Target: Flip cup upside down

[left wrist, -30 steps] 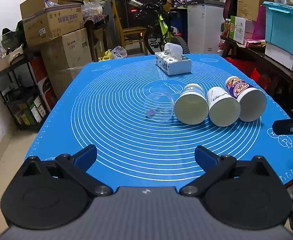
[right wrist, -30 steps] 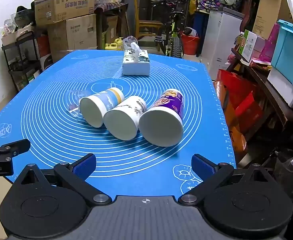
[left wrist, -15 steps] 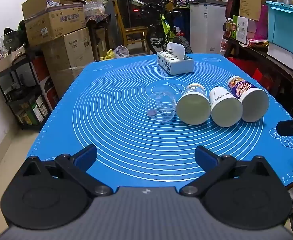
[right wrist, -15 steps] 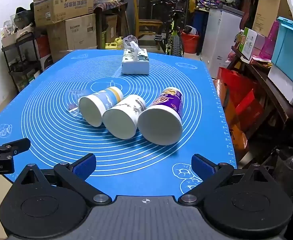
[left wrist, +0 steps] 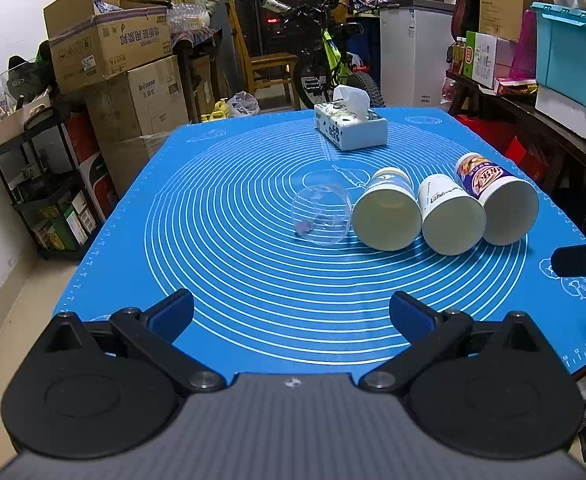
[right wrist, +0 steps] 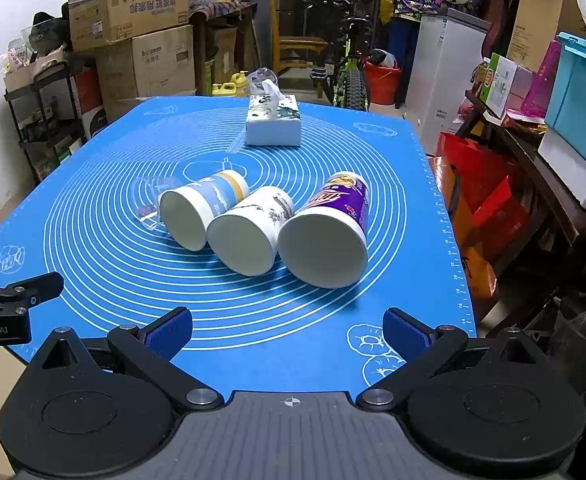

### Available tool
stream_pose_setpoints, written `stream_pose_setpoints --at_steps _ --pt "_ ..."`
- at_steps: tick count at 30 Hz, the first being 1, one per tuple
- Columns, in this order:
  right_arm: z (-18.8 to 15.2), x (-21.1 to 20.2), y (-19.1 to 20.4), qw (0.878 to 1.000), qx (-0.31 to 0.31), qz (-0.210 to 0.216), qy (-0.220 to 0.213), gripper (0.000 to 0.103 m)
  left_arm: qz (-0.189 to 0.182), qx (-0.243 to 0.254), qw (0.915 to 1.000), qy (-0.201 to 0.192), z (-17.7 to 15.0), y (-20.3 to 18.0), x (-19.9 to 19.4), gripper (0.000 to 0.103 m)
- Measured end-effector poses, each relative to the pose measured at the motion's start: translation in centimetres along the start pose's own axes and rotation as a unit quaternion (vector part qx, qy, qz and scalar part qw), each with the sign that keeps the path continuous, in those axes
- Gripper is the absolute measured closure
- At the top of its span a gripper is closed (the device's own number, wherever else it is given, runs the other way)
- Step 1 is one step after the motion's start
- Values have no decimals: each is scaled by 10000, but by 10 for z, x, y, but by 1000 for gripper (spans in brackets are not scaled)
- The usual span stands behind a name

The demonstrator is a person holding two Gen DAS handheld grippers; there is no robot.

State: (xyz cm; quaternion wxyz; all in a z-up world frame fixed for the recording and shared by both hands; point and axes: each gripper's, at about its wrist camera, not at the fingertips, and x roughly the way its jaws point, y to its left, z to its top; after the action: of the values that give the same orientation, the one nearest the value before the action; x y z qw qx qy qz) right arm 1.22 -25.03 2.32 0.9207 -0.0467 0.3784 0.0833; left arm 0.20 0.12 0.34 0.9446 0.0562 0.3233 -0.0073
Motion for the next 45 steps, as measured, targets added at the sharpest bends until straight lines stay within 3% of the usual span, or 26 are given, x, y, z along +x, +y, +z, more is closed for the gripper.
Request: stream_pose_setpoints --at_steps 45 --pt "-3 4 1 10000 -8 22 39 2 39 26 10000 -13 -4 1 4 0"
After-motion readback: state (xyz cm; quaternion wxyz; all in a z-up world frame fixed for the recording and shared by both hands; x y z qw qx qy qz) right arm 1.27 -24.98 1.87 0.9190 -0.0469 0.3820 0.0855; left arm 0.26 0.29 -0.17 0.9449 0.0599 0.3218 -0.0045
